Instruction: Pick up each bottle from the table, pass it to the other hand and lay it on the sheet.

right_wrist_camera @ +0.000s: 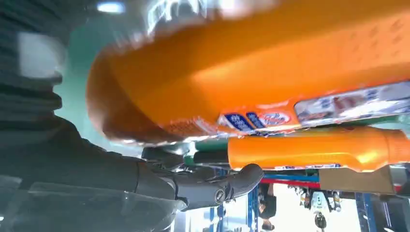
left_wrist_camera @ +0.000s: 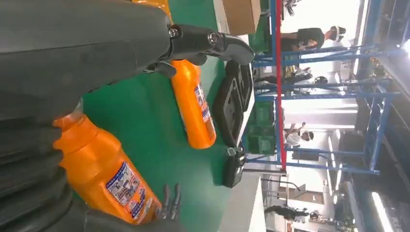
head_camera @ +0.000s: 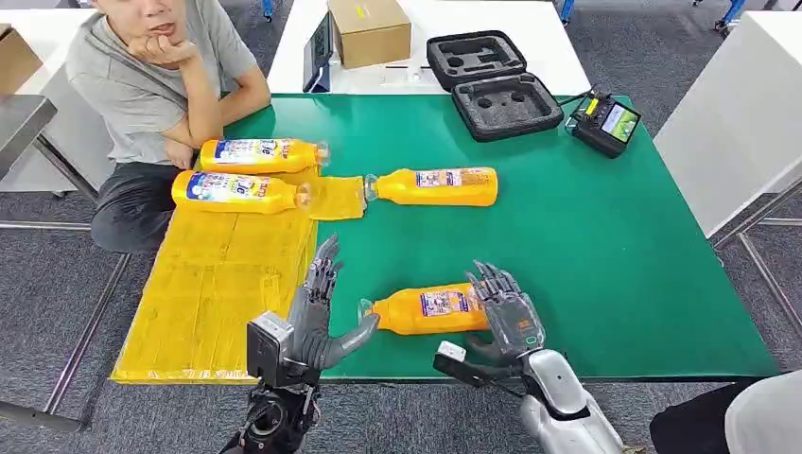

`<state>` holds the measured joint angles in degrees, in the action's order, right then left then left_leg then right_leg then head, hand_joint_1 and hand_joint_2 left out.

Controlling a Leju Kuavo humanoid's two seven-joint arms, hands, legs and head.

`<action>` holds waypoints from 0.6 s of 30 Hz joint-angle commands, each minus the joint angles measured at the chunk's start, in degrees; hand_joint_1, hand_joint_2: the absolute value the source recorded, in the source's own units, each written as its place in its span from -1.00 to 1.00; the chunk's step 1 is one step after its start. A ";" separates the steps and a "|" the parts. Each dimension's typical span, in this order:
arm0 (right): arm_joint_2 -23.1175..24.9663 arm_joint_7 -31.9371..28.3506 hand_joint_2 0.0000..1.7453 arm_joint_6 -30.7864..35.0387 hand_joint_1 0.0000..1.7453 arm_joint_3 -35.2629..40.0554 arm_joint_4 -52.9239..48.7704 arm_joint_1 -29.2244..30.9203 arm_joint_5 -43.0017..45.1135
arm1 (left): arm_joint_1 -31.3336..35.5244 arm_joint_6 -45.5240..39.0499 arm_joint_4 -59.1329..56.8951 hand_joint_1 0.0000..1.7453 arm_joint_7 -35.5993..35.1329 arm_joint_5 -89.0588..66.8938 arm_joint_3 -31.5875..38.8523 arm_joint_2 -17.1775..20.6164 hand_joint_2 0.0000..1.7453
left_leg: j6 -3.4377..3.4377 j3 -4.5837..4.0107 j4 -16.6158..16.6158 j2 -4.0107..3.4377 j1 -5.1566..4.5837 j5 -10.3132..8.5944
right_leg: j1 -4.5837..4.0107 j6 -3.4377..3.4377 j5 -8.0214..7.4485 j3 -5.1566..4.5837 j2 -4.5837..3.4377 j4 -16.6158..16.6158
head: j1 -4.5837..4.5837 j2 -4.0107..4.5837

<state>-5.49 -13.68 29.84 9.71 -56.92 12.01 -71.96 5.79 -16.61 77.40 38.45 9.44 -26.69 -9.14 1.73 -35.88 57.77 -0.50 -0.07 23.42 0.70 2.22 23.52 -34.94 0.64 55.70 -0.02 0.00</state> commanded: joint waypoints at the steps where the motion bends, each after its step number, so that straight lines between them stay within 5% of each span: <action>1: -2.44 1.14 1.00 -0.80 -1.00 3.05 4.38 1.86 -1.04 | 2.68 0.50 -4.41 -1.00 -0.28 -0.09 -0.86 0.63 1.00 | -0.08 0.24 -0.07 0.12 0.02 0.05 | -0.01 -0.07 0.07 0.27 0.05 -0.08 | 0.00 0.00; 15: -2.23 0.18 1.00 -3.03 -1.00 4.83 9.54 6.59 0.12 | 2.57 0.25 -4.37 -1.00 -0.22 0.22 -0.82 0.86 1.00 | -0.06 0.27 -0.07 0.07 0.01 0.03 | 0.00 -0.07 0.05 0.27 0.02 -0.06 | 0.00 0.00; 18: -2.54 0.47 1.00 -9.64 -1.00 5.99 14.54 9.05 2.06 | 2.59 0.03 -3.98 -1.00 -0.23 0.37 -0.75 0.86 1.00 | -0.05 0.30 -0.07 0.03 0.02 0.04 | -0.01 -0.07 0.04 0.30 -0.03 -0.08 | 0.00 0.00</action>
<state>-7.32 -13.42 27.52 12.61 -53.70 16.62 -71.82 6.48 -16.13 76.41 38.36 9.40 -26.75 -9.14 1.76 -35.82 57.78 -0.51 -0.09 23.40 0.71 2.22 23.51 -34.89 0.64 55.71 -0.02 0.00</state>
